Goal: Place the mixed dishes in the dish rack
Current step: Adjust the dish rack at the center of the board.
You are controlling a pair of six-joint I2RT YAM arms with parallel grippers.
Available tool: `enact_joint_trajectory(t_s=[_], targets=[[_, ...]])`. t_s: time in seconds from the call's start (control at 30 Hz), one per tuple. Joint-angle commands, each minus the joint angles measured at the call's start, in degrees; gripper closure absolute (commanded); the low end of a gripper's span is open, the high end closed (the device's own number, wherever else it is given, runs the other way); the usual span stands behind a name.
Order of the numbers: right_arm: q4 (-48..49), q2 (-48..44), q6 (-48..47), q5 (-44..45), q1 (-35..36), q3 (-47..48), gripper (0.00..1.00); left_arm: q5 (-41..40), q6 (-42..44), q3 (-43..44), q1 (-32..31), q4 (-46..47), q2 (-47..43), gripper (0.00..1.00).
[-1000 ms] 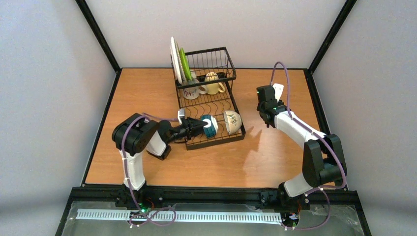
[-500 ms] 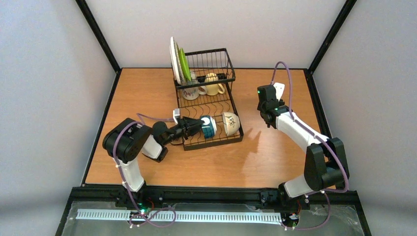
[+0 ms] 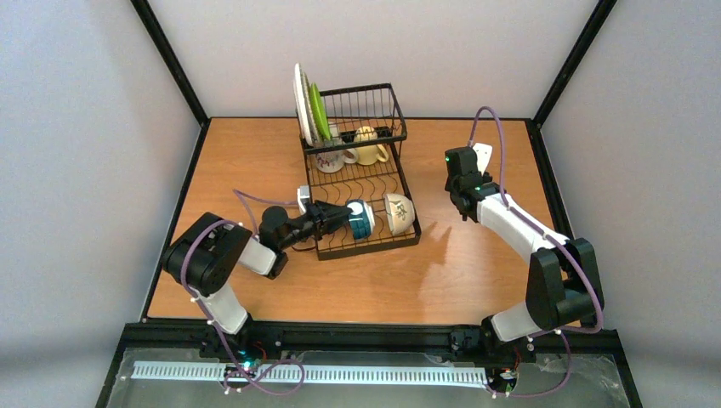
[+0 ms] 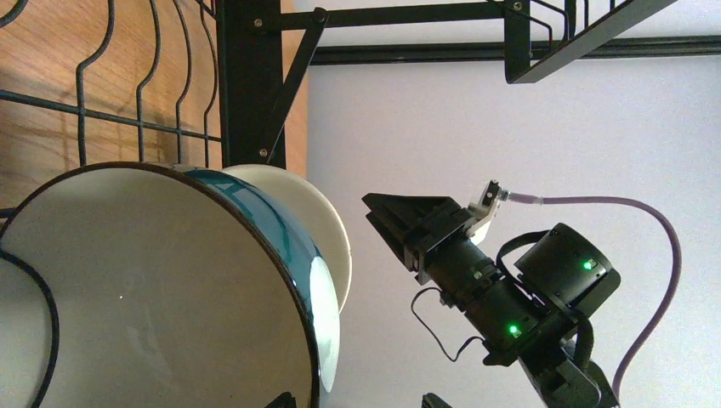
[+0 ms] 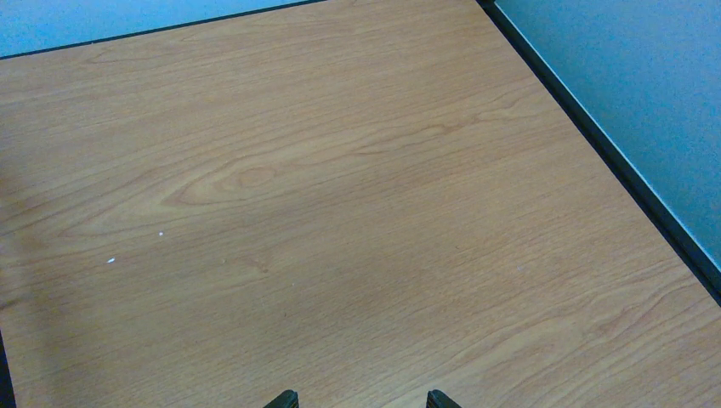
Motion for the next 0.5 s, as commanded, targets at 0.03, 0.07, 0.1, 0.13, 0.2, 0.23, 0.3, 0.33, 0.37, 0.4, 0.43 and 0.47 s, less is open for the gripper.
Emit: enact_joint_trajectory(t_s=[0.03, 0.07, 0.1, 0.13, 0.2, 0.23, 0.3, 0.33, 0.37, 0.4, 0.43, 0.47], targets=[[0.0, -1.1, -0.3, 0.5, 0.6, 1.0, 0.13, 1.5, 4.2, 1.0, 0.1, -3.8, -2.3, 0.18], [-0.1, -1.1, -0.4, 0.5, 0.6, 1.0, 0.13, 1.5, 4.5, 0.9, 0.1, -4.3, -2.4, 0.18], [0.0, -1.1, -0.3, 0.5, 0.6, 0.9, 0.13, 1.5, 4.7, 0.8, 0.1, -4.8, -2.4, 0.18], [0.0, -1.1, -0.3, 0.5, 0.6, 0.9, 0.13, 1.5, 5.0, 0.8, 0.1, -5.5, -2.5, 0.18], [0.0, -1.1, -0.3, 0.5, 0.6, 0.9, 0.13, 1.5, 5.8, 0.9, 0.1, -7.7, -2.9, 0.18], [0.0, -1.1, -0.3, 0.5, 0.6, 0.9, 0.13, 1.4, 6.3, 0.9, 0.1, -8.9, -3.2, 0.18], [0.0, -1.1, -0.3, 0.5, 0.5, 0.9, 0.13, 1.0, 7.6, 1.0, 0.1, -11.4, -4.0, 0.18], [0.1, -1.1, -0.3, 0.5, 0.5, 0.9, 0.13, 0.8, 8.2, 1.2, 0.1, -13.2, -4.5, 0.18], [0.0, -1.1, -0.3, 0.5, 0.6, 0.8, 0.13, 0.5, 8.9, 1.4, 0.1, -14.6, -5.0, 0.19], [0.0, -1.1, -0.3, 0.5, 0.5, 0.8, 0.13, 0.3, 9.5, 1.6, 0.1, -15.8, -5.4, 0.19], [0.1, -1.1, -0.3, 0.4, 0.6, 0.8, 0.13, 0.2, 9.9, 1.7, 0.1, -16.9, -5.8, 0.19], [0.0, -1.1, -0.3, 0.4, 0.6, 0.7, 0.13, -0.1, 10.4, 2.0, 0.1, -18.1, -6.2, 0.18]])
